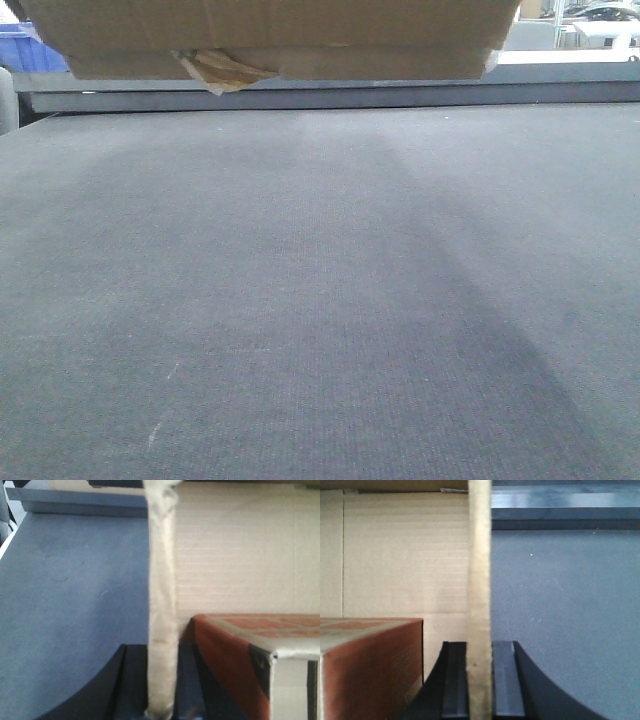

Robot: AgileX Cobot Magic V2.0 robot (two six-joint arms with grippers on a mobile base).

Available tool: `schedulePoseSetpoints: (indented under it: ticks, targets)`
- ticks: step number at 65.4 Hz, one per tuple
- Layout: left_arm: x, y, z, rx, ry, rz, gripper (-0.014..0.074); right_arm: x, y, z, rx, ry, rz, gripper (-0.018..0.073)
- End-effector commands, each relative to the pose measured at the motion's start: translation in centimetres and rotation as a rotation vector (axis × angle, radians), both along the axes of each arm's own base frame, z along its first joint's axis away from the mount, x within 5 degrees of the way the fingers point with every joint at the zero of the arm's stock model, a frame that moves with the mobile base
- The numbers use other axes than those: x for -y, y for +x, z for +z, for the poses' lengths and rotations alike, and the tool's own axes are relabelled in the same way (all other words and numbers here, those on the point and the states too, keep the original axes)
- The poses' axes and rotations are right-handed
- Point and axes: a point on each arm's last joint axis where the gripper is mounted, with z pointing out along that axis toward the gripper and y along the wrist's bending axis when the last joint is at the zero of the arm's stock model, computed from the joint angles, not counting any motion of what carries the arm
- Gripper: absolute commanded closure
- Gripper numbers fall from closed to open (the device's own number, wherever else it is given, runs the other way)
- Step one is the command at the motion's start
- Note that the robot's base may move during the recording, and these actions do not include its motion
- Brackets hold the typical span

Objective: Stack two boxes on right shelf middle
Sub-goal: 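Lift the box stack with both grippers above the workbench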

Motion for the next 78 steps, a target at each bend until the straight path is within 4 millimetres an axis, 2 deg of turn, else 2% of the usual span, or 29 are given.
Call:
schedulePoseSetpoints:
  ticks: [1, 78]
  targets:
    - [-0.56, -0.6, 1.5, 0.092, -0.016, 0.017, 0.0708, 0.39, -0.11, 1.03, 0.066, -0.019, -0.008, 0.0712]
    - [-0.54, -0.43, 1.22, 0.075, -0.009, 0.025, 0.0708, 0.32, -0.07, 1.13, 0.078, -0.016, -0.002, 0.0712]
